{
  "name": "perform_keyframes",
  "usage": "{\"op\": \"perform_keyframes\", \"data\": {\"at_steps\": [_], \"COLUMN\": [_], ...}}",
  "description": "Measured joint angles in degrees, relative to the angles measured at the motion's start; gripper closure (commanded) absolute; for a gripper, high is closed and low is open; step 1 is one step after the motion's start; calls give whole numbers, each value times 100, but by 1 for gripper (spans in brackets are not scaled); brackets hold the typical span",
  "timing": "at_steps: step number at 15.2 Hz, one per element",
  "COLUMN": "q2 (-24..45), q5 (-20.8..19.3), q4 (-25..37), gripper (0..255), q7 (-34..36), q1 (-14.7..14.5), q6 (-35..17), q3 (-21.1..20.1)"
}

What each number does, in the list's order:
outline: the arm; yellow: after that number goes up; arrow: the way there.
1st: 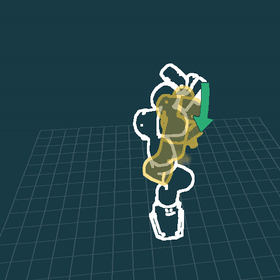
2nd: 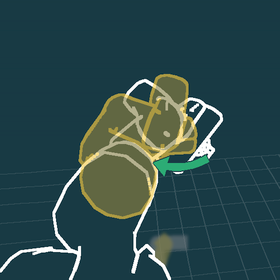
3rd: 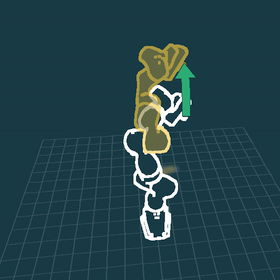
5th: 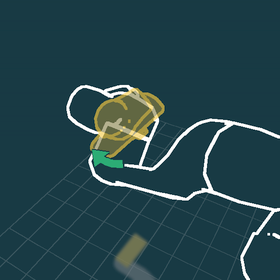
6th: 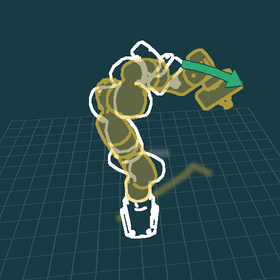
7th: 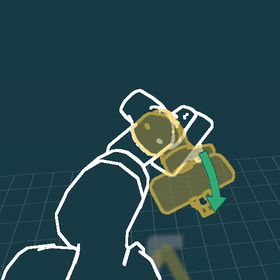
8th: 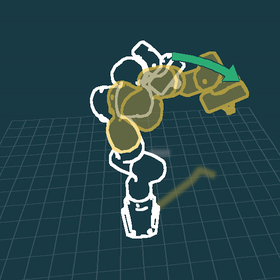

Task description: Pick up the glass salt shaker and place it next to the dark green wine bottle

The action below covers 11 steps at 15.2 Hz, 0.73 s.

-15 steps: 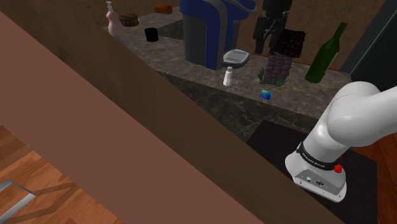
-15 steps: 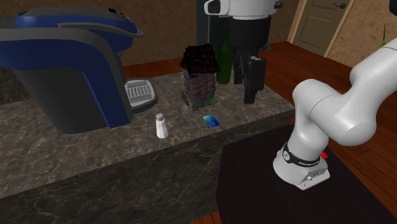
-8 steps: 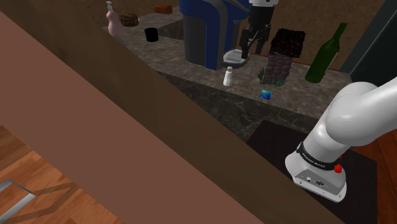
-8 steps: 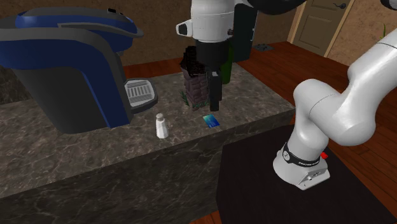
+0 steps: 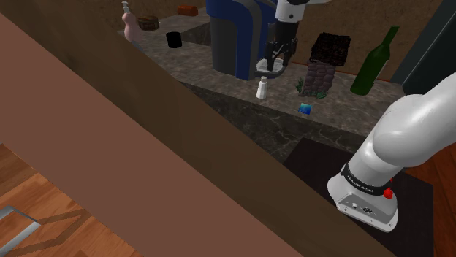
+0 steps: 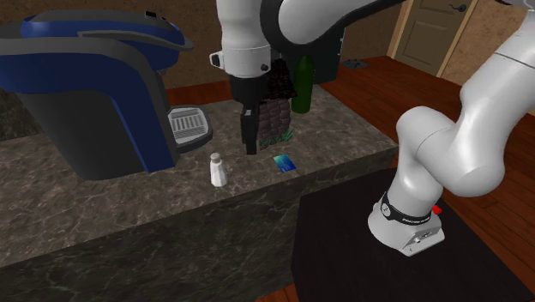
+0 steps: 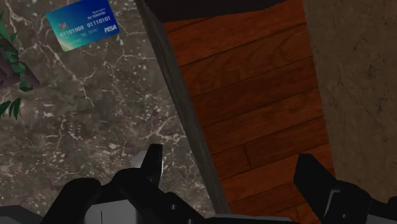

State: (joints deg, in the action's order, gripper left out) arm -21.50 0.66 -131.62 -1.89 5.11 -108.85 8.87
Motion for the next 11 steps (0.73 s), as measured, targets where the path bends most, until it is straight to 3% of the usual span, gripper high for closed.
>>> {"op": "perform_keyframes", "data": {"at_steps": [11], "q2": [2155], "q5": [440], "q4": [1066], "gripper": [0], "q7": [-664], "q1": [243], "q6": [-1202], "q3": [536]}}
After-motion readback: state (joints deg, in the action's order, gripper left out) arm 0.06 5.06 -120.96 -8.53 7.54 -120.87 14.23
